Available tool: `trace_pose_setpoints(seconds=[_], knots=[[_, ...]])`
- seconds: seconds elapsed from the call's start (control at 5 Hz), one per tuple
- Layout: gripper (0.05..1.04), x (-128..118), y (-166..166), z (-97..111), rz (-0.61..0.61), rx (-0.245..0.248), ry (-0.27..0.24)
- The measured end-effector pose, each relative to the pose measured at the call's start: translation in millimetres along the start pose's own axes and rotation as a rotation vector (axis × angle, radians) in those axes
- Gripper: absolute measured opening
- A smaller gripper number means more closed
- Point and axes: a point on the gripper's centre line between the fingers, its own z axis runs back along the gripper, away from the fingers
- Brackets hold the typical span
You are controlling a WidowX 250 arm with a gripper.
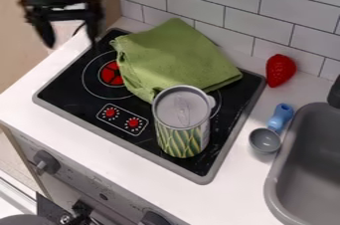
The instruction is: Push the can below the burners
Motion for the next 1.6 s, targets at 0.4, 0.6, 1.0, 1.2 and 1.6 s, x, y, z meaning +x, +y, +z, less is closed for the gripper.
trace_pose_setpoints(seconds=[0.4, 0.6, 1.0, 1.2, 1.6], knots=[[0.998, -7, -47, 4, -0.157, -0.076, -0.141], [0.998, -18, -73, 6, -0.236, -0.111, -0.157], [0.998, -39, -120, 8, -0.418, -0.116, -0.138], [0.998, -48, -139, 4, -0.53, -0.102, -0.185], [0.998, -64, -151, -5, -0.612, -0.109, -0.159]])
